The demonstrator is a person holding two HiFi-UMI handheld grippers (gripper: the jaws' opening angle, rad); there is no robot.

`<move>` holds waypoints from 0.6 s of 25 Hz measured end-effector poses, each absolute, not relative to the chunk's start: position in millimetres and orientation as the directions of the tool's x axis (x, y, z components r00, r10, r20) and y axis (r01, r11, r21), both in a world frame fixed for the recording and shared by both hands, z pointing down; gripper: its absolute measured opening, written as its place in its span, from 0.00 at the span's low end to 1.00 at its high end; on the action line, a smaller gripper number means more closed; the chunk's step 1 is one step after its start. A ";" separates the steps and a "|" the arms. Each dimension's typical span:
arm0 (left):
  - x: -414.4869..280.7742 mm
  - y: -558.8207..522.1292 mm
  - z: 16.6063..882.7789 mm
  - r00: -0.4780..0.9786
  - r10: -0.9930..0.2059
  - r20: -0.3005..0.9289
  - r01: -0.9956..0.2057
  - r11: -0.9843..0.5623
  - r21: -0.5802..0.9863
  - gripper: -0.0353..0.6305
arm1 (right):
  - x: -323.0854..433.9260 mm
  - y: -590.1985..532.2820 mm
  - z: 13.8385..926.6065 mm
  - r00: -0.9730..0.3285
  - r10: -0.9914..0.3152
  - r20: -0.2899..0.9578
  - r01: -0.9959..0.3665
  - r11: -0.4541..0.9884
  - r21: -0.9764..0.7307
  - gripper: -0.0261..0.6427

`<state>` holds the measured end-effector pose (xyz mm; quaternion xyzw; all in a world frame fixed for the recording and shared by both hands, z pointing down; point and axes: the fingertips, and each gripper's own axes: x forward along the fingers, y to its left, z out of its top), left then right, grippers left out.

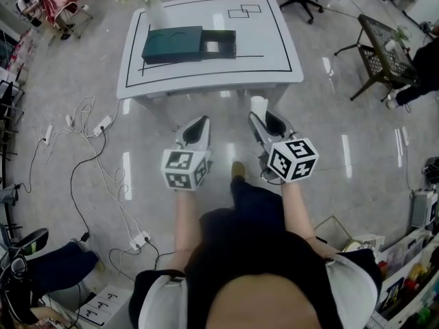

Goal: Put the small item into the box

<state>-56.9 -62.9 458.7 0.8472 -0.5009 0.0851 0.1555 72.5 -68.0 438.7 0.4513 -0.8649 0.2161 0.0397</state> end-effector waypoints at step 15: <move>-50.6 -128.4 461.7 0.459 -0.832 0.311 -0.888 -0.427 0.167 0.07 | 76.1 -136.1 442.3 -0.614 -0.742 0.269 -0.781 0.522 -0.344 0.23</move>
